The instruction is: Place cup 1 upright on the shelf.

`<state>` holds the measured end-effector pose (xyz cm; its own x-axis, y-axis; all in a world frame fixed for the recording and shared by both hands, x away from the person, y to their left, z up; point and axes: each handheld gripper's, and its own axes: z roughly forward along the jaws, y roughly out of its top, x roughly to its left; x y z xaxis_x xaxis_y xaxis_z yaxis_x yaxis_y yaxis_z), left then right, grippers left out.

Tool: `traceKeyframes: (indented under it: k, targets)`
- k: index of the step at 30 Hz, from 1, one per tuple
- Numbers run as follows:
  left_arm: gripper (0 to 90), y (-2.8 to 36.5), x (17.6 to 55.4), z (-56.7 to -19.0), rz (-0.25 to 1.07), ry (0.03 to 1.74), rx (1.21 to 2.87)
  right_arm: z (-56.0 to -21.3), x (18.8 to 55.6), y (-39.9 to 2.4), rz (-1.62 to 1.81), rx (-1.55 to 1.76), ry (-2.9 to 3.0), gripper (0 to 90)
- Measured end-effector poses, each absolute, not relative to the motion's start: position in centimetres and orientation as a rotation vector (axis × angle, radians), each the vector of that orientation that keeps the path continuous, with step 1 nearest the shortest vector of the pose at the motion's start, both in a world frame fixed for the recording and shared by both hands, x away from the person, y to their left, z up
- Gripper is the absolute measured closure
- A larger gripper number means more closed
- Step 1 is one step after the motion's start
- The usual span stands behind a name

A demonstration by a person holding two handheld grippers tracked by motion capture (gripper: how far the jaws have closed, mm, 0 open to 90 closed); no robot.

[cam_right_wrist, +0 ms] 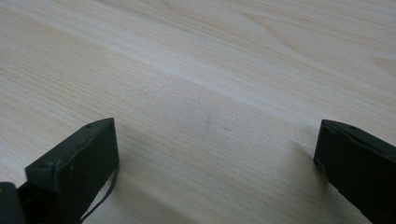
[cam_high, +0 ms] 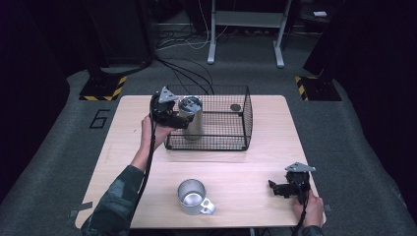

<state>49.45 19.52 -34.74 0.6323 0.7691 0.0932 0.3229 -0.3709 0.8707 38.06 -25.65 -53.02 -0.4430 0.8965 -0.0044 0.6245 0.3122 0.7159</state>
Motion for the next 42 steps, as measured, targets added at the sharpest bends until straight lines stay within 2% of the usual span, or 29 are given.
traceKeyframes:
  k: [22, 42]
  targets:
    - [0.1, 22.8, 43.2, -37.8, 0.585, 0.849, 1.94, -53.0, 38.1, -25.6, 0.916, 1.355, 2.181, 0.0]
    - [0.0, 22.4, 38.8, -39.6, 0.532, 0.804, 1.942, -53.0, 38.0, -25.6, 0.917, 1.356, 2.181, 0.0]
